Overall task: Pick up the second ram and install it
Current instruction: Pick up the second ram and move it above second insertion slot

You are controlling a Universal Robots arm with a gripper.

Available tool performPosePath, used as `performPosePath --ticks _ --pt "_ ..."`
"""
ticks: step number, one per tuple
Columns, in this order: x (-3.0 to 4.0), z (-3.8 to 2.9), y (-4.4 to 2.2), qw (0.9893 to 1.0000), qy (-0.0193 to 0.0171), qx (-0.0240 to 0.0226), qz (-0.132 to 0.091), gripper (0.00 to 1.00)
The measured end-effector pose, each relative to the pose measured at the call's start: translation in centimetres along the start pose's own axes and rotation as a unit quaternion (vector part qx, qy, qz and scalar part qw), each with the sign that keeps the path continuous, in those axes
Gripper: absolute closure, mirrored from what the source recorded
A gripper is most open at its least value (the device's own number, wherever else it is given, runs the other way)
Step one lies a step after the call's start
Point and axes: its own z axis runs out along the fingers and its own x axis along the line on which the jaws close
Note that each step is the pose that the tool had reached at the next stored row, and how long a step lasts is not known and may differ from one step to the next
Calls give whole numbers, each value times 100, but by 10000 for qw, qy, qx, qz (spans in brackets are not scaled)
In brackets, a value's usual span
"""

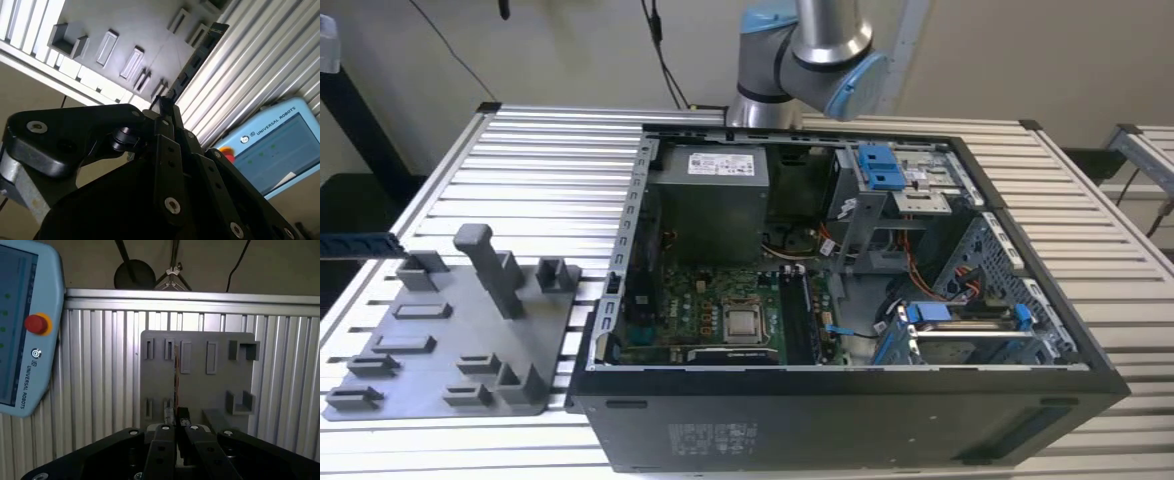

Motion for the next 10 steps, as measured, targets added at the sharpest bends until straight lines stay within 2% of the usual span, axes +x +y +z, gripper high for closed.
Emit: performPosePath --ticks 10 --pt "0 -190 -1 10000 0 0 0 86"
